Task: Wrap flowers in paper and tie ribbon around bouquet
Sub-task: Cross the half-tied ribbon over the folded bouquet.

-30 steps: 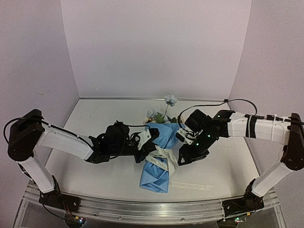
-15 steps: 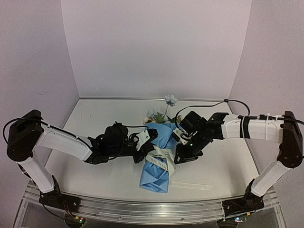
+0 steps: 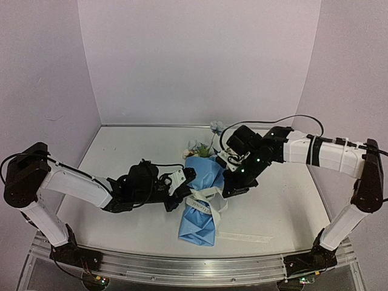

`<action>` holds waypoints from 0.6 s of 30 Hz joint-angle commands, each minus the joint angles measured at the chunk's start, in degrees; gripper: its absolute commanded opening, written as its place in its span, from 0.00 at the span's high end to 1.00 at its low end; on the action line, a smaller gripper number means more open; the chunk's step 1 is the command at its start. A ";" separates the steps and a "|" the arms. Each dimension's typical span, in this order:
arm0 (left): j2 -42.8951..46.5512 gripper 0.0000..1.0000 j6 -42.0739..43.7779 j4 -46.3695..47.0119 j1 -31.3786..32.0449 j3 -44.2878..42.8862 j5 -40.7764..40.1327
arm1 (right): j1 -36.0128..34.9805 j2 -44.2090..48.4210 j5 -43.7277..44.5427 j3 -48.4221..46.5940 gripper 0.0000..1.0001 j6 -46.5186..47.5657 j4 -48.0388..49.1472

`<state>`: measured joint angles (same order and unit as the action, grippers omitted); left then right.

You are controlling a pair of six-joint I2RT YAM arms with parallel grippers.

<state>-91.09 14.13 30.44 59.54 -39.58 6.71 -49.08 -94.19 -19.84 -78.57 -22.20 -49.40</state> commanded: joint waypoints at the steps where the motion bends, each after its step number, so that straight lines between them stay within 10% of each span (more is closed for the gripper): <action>1: 2.79 0.98 -0.76 -0.60 0.94 0.59 -1.17 | 1.32 -4.67 -3.25 -8.81 1.00 1.65 -6.10; 18: -0.14 0.87 1.97 -2.35 7.62 -0.89 -9.56 | 2.98 -12.71 -7.02 -23.13 1.00 1.54 -13.77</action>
<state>-90.92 14.15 28.45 66.84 -39.18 0.26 -46.61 -105.62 -25.61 -98.10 -21.22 -60.44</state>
